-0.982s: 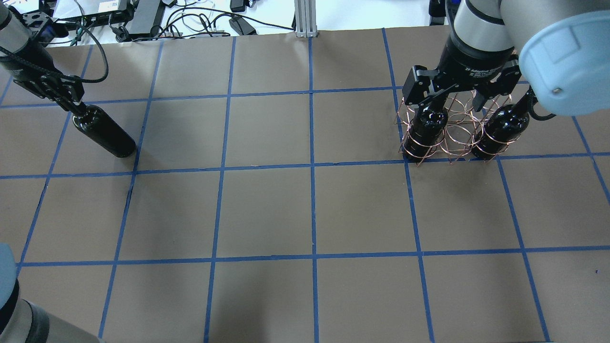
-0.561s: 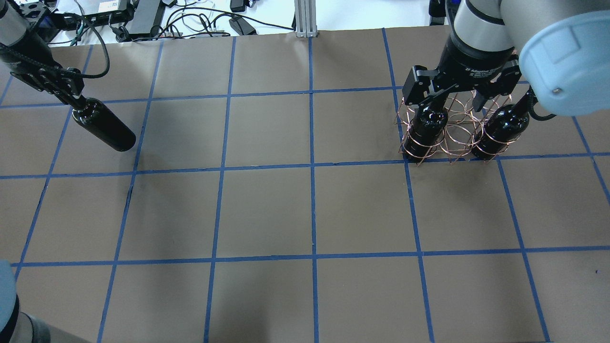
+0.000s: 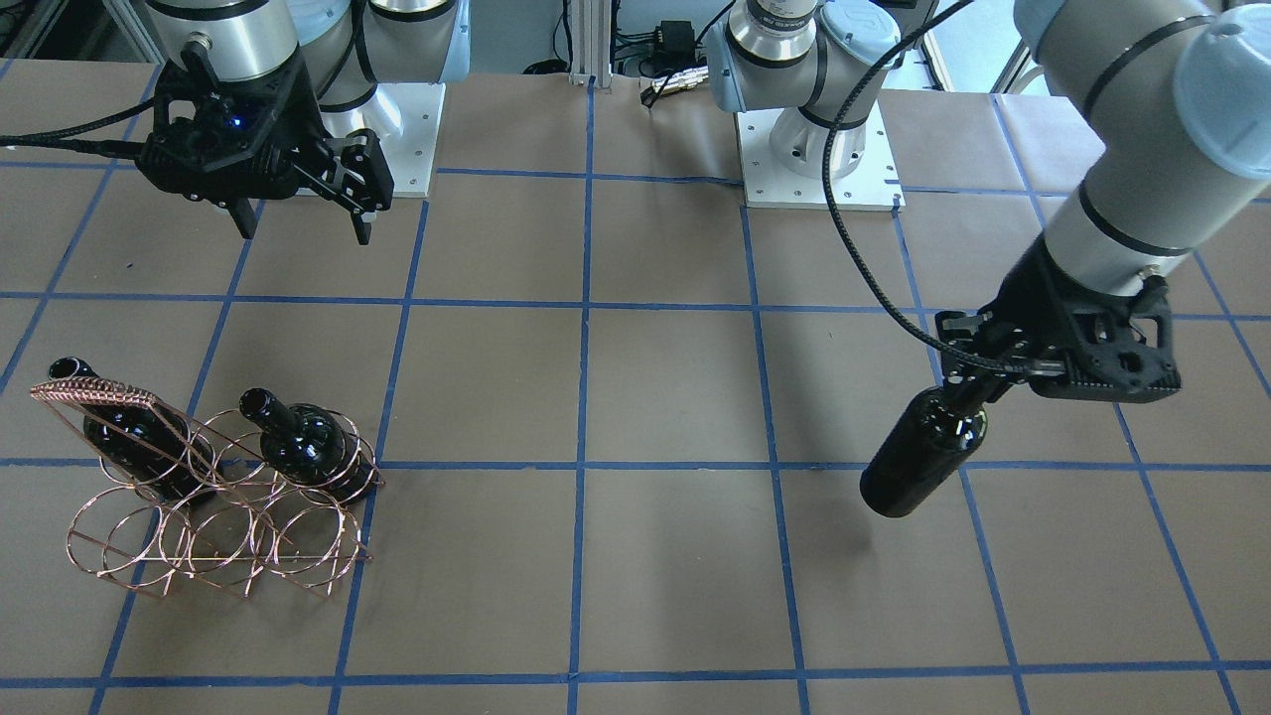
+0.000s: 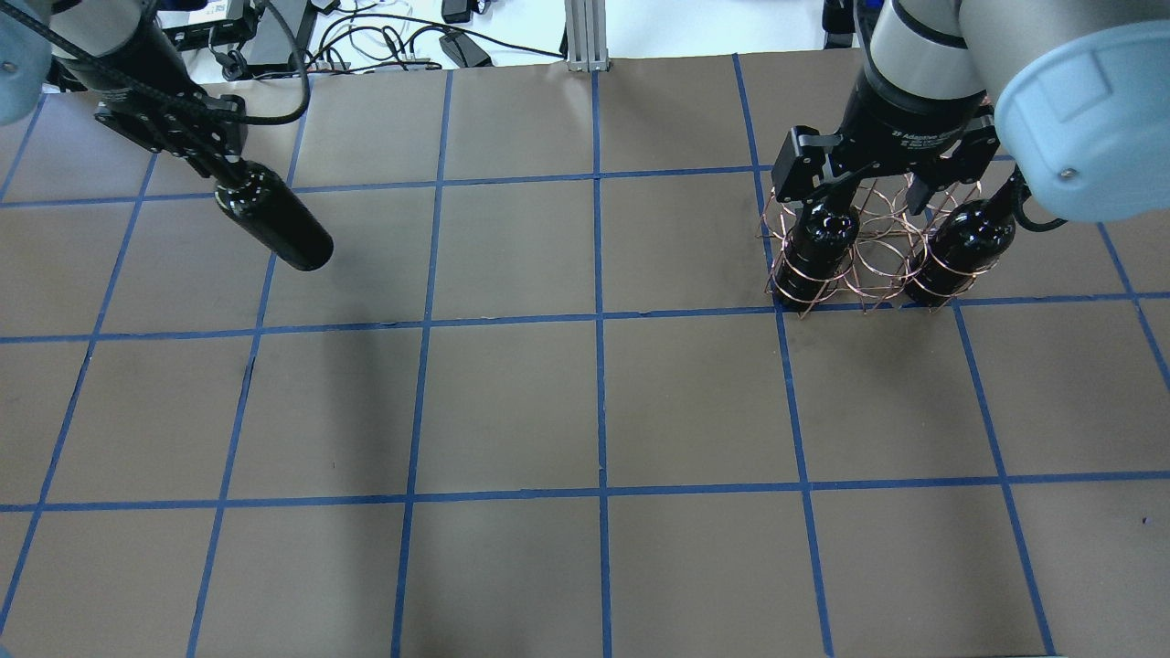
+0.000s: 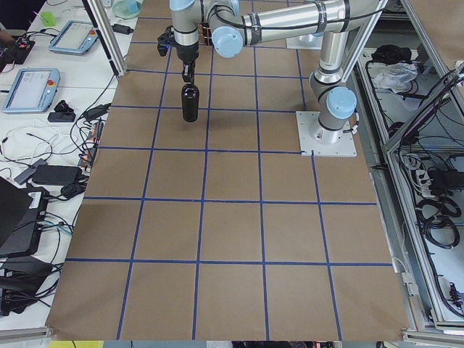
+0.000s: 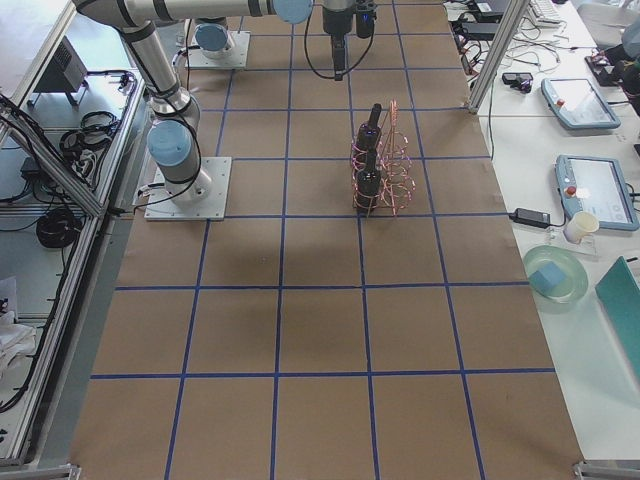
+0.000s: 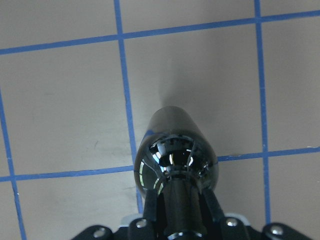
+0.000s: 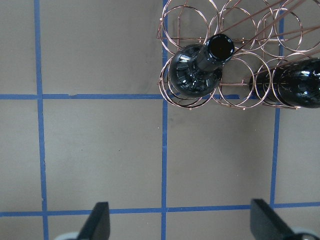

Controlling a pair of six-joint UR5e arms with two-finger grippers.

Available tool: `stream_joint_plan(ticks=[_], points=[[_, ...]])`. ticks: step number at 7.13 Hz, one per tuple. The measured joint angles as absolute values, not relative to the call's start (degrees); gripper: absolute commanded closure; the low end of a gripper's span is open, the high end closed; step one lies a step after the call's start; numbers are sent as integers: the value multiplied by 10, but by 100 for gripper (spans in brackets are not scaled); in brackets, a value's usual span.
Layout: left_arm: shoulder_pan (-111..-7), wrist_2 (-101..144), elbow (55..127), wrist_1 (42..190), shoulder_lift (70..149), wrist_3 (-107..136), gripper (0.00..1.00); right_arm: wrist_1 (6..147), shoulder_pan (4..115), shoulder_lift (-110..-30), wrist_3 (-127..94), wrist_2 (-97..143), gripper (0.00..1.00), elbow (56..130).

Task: Place wine into wine basket
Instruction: 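Carry the upright bottle with the left gripper toward the table center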

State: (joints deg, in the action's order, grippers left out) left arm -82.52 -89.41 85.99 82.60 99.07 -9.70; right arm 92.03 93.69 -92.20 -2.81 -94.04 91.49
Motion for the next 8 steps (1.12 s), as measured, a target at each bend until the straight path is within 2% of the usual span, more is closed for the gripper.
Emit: stream_joint_plan(ticks=[5, 8], points=[[-1054, -881, 947, 823, 937, 120, 100, 921, 937, -922, -28, -939, 0, 915], [-1104, -873, 983, 804, 934, 153, 100, 921, 937, -922, -29, -938, 0, 915]])
